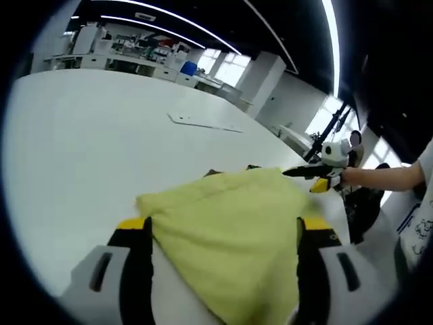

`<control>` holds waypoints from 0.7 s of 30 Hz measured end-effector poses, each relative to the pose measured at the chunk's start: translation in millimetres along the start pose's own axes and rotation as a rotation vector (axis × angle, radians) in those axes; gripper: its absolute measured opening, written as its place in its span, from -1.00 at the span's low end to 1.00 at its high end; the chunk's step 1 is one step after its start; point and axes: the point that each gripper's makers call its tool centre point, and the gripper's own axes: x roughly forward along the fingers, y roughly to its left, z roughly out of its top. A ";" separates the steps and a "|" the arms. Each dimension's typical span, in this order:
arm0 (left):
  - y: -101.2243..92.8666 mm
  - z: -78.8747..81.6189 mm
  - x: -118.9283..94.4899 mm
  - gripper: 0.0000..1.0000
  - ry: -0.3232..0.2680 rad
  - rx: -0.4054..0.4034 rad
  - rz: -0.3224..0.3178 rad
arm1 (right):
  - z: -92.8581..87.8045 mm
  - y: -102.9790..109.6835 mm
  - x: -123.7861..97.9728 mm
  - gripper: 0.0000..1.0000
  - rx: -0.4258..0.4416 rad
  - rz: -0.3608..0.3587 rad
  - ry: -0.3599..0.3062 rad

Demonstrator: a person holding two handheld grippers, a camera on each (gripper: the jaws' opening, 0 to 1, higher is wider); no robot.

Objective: Fold the garment on the visible template until the final outline fits inside the template.

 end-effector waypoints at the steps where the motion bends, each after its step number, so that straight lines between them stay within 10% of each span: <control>1: -0.5 -0.1 -1.0 0.70 0.000 0.004 0.002 | 0.4 0.6 -1.5 0.73 -0.003 -0.003 -0.001; 21: -27.9 -16.2 -50.6 0.61 -0.035 0.017 0.007 | -12.0 13.9 -61.6 0.61 -0.021 -0.049 -0.049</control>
